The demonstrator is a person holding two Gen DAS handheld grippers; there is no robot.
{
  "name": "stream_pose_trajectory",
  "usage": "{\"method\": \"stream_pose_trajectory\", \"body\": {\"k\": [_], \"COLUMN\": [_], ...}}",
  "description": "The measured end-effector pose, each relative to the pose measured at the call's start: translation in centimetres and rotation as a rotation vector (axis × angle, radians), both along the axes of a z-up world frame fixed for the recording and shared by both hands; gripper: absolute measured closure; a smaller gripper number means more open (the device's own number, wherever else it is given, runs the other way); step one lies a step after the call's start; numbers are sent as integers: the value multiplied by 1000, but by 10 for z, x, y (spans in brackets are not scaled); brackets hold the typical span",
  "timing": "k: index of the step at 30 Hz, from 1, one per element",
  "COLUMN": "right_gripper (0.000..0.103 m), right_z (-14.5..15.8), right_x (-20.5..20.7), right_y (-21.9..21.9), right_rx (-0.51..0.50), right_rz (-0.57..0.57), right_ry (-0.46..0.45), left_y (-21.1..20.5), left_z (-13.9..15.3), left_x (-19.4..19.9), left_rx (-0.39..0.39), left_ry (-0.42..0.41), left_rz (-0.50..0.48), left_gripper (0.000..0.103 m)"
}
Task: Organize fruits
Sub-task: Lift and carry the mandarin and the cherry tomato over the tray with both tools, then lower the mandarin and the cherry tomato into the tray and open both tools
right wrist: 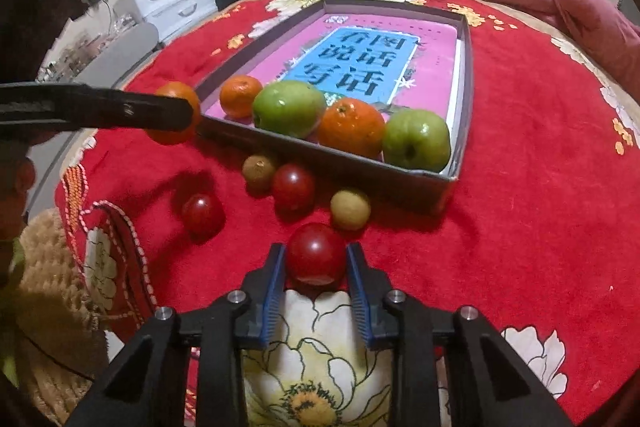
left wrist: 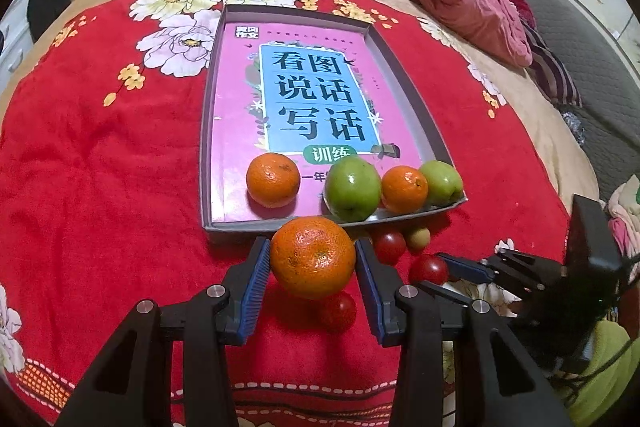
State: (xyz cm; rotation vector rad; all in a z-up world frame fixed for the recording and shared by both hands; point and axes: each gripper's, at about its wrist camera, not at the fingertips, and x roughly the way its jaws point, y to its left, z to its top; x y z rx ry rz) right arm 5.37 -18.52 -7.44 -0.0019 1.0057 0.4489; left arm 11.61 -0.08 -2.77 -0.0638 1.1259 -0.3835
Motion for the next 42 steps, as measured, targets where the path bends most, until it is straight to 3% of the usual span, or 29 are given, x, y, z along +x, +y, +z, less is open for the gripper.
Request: {"method": "stream_pose_trajectory", "body": {"k": [9,16,30,42], "right_gripper": [72,72,72,72], "right_z": [51,66,55,33], "right_x": [14,45,90,108], "right_y": [-13,-29,-28,-12], "right_rx": [108,89,31,-5], "right_rz": [-34,-85,-88,-83], "right_ry": [-100,-139,-113,-27], "left_y": [-10,-18,-29,-54], "left_z": [-5,-6,12,-10], "left_x": [15,30,66,91], "left_rx": [14,28,32,104], "left_ry": [5,-1,-39,-5], "left_rz": [-11,-15,-34,-71], "left_gripper": [59,59,59,59]}}
